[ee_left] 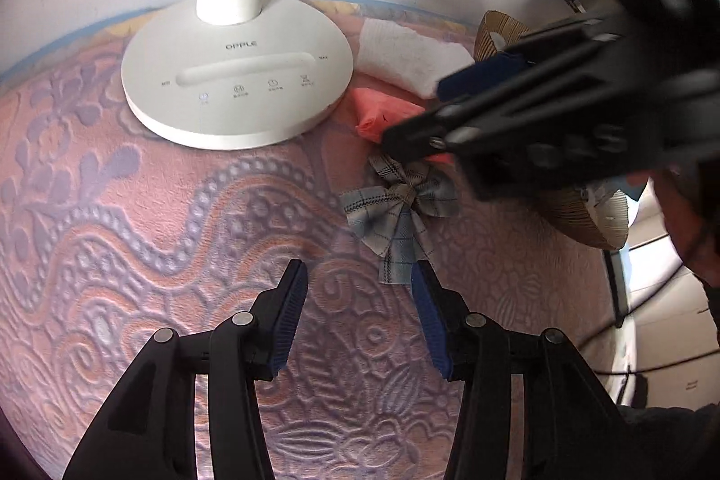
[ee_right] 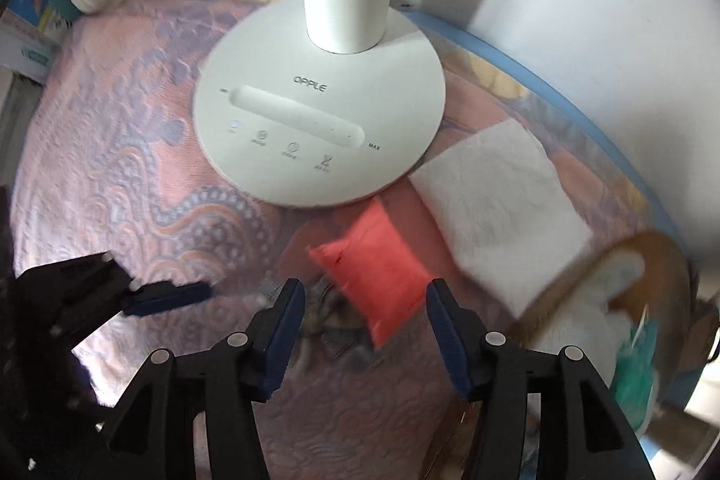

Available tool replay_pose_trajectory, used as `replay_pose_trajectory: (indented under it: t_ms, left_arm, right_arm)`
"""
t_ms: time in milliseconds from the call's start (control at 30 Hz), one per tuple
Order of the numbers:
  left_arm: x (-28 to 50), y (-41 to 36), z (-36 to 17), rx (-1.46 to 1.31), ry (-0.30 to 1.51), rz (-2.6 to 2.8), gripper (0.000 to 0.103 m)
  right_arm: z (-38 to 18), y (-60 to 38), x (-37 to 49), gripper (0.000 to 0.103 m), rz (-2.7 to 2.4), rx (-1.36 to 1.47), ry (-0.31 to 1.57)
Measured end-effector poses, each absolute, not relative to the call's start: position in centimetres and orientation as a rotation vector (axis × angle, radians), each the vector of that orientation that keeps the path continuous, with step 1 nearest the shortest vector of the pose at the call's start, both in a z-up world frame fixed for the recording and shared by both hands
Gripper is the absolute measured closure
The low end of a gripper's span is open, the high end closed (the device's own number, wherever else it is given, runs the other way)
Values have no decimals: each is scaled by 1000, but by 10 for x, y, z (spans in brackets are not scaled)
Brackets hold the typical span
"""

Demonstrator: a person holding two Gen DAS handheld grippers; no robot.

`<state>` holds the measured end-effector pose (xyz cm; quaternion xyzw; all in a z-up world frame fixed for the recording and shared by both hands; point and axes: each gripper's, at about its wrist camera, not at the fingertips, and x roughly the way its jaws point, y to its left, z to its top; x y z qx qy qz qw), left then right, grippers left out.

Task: Organize soft objects
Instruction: 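Grasp the red packet with the right gripper while the left grasps the plaid bow, then carry the plaid bow and red packet into the amber bowl, open both grippers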

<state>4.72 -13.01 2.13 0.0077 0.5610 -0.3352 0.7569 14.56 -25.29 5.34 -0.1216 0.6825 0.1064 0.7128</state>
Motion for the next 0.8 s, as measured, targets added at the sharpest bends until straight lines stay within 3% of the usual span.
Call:
replay_pose_trajectory:
  t_ms: [133, 267, 333, 567, 800]
  left_arm:
    - [49, -136, 20, -6, 1230, -756, 57]
    - [53, -149, 20, 8, 1223, -789, 39]
    - [53, -153, 20, 17, 1221, -798, 36]
    - [62, -165, 21, 47, 1203, -832, 35]
    - [82, -210, 19, 252, 1170, -865, 36]
  right_arm:
    - [32, -253, 161, 48, 227, -330, 1573]
    - [24, -249, 167, 48, 210, -392, 1562]
    - [27, -254, 168, 55, 201, -385, 1546]
    - [80, -288, 159, 59, 240, -89, 1454]
    - [131, -344, 104, 59, 236, 187, 1368]
